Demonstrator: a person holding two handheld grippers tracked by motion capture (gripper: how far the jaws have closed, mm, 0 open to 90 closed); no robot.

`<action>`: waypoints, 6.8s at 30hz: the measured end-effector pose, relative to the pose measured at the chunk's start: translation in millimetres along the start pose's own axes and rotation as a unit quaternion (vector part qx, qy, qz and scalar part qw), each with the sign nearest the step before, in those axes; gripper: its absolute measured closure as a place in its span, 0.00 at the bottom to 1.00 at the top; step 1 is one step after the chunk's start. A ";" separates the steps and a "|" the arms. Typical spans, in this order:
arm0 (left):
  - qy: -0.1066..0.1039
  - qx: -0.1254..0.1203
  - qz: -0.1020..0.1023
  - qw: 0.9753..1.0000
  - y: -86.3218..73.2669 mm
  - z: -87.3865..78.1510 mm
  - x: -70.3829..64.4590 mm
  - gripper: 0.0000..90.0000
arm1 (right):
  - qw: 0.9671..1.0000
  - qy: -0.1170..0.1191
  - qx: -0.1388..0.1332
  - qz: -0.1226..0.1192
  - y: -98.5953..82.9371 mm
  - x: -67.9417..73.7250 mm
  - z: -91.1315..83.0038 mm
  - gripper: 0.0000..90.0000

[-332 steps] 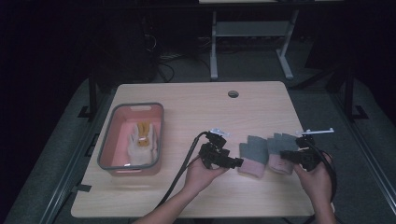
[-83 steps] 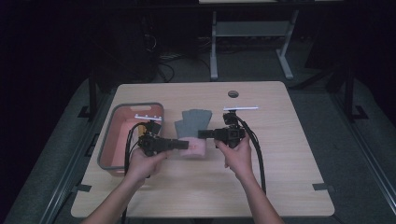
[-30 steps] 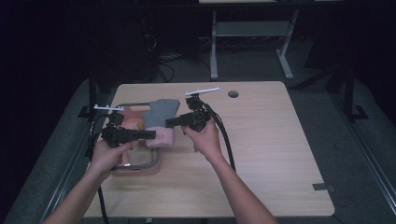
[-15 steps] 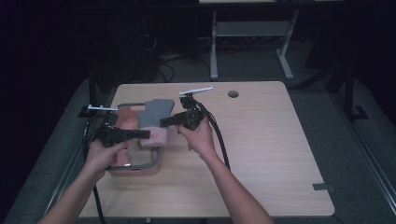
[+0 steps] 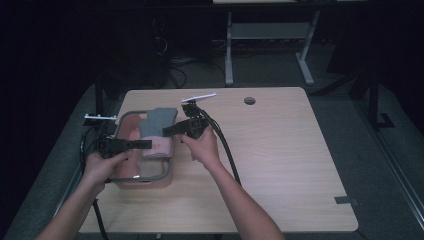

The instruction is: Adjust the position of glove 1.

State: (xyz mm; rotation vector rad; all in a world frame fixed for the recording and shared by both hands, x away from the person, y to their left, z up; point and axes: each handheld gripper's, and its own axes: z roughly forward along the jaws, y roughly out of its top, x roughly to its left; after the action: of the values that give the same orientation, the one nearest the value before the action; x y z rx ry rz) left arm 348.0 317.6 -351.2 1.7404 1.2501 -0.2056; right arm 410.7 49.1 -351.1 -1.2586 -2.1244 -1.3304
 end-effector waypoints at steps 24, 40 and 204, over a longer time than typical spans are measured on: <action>0.024 0.000 -0.009 1.000 -6.1 -7.3 14.9 0.76 | 1.000 -0.006 0.024 0.004 4.9 0.0 24.0 0.82; 0.080 0.039 -0.011 0.996 -25.2 8.9 36.0 0.76 | 0.999 -0.031 0.027 -0.013 6.2 -0.3 11.9 0.80; 0.031 0.072 0.170 0.982 3.6 112.7 -106.5 0.42 | 0.983 -0.154 -0.064 0.077 -121.0 -134.0 -203.1 0.46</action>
State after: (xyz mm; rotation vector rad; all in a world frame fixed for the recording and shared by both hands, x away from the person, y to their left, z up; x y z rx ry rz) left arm 342.8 162.7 -345.0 2.0686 0.9801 -0.0413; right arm 352.6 -211.0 -403.7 -1.7416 -2.1102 -1.2926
